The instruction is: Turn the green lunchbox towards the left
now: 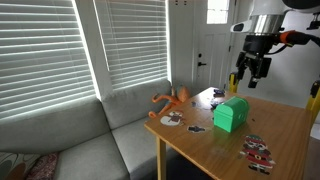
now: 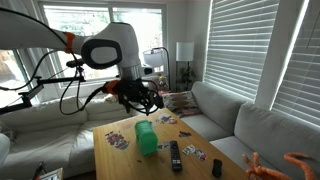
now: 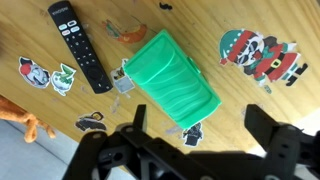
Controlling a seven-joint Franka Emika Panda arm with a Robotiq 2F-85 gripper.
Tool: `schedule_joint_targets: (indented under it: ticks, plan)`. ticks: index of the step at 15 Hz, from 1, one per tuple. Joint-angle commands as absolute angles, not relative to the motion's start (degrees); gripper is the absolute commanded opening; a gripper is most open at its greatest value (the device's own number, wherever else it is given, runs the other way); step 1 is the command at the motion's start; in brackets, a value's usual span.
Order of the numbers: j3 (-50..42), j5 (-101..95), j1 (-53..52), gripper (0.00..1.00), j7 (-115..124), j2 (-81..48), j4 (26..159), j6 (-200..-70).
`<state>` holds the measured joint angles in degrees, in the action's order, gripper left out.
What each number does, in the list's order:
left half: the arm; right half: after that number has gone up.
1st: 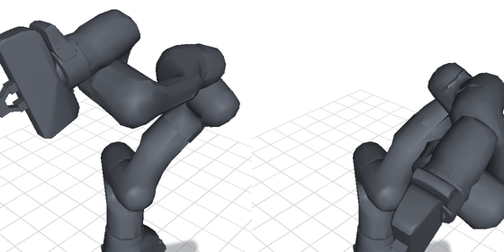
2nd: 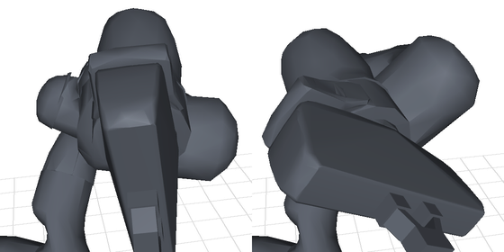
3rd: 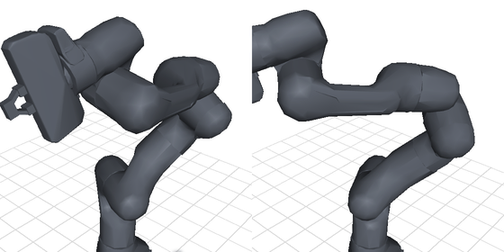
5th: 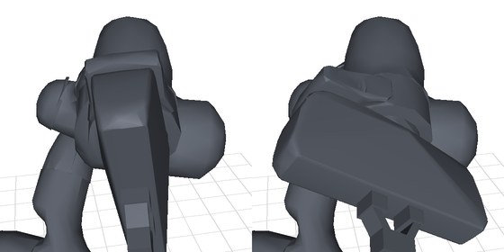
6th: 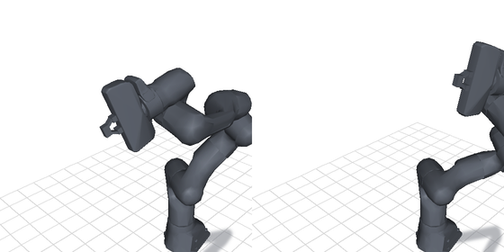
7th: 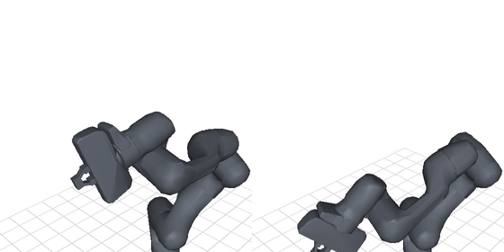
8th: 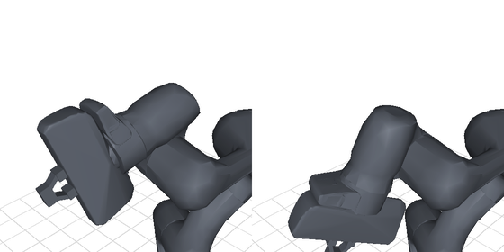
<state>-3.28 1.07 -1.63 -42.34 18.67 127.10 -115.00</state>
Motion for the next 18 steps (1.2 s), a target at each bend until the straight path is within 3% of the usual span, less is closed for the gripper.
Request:
schedule_joint_targets:
  ticks: [1, 18]
  plan:
    - [-3.5, 3.0, -1.4, 1.00, -32.5, 19.9, 127.0, -114.4]
    - [-2.9, 5.3, 0.1, 1.00, -0.2, 21.0, 127.3, -115.7]
